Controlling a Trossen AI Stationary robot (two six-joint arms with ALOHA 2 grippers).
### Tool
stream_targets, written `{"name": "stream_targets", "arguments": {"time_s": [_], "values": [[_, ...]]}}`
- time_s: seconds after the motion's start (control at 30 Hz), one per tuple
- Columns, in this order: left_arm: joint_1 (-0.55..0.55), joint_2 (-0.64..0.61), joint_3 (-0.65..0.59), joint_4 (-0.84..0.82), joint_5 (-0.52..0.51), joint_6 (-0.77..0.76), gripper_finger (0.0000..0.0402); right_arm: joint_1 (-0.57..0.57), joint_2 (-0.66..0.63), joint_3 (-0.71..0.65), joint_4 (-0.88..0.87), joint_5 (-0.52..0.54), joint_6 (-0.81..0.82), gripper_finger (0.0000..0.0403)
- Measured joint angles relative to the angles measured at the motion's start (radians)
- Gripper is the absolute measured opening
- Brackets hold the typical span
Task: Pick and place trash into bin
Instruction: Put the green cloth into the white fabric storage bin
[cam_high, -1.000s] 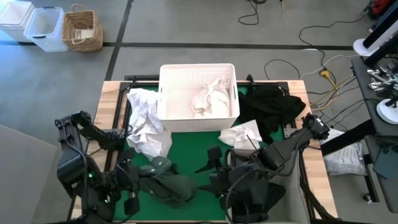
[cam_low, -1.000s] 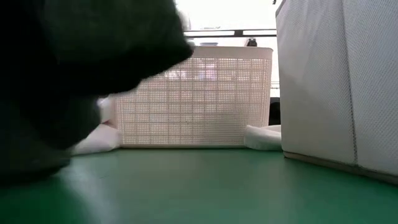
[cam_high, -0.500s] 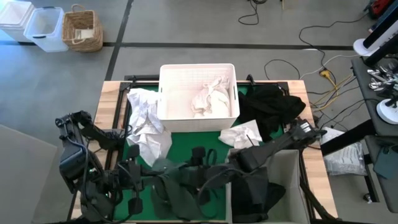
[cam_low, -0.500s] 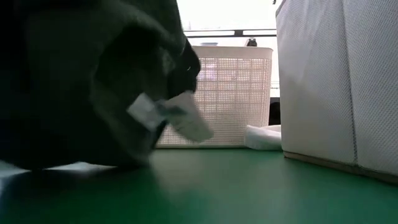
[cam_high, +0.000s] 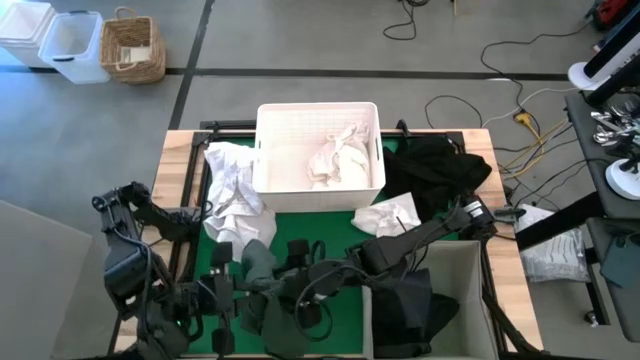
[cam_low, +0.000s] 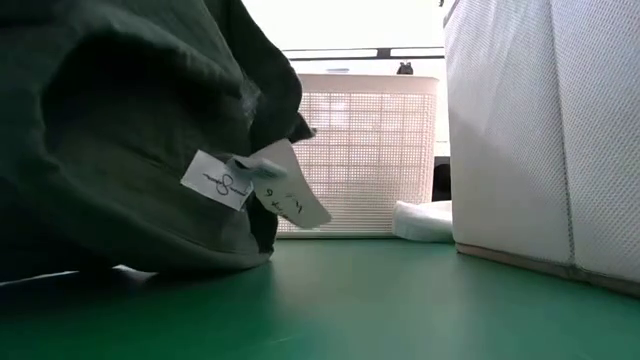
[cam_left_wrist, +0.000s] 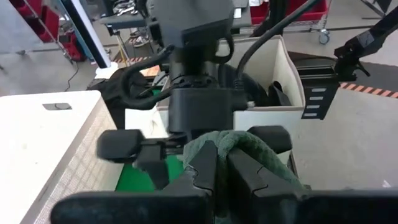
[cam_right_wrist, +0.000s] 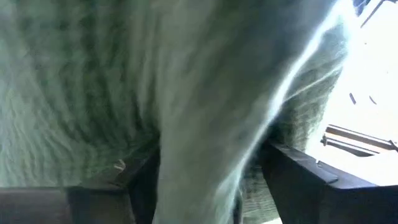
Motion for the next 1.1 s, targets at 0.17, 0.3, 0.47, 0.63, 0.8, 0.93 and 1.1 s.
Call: {"name": "stream_targets", "arguments": {"time_s": [0.17,0.3,0.47,0.63,0.8,0.93,1.1], "values": [[0.001,0.003,0.0,0.019,0.0,0.031,0.0,-0.003,0.002,-0.003,0.006,-0.001,-0.012,0.0171],[-0.001,0.003,0.0,0.018,0.0,0.028,0.0006,0.001,0.002,-0.003,0.005,-0.016,-0.034,0.0075],[-0.001,0.003,0.0,-0.02,0.006,0.027,0.0049,0.005,0.002,-0.003,-0.001,-0.038,-0.038,0.0017],[-0.001,0.003,0.0,-0.026,0.007,0.026,0.0124,0.005,0.002,-0.003,-0.01,-0.038,-0.025,0.0011],[-0.007,0.003,0.0,-0.069,0.016,0.026,0.0202,0.006,-0.006,-0.003,-0.012,-0.038,-0.019,0.0011],[-0.009,-0.002,0.0,-0.105,0.088,-0.016,0.0238,0.007,-0.033,0.003,-0.041,-0.039,-0.011,0.001],[-0.009,-0.019,0.0,-0.129,0.181,-0.06,0.0247,0.008,-0.077,0.004,-0.062,-0.039,-0.008,0.001]]}}
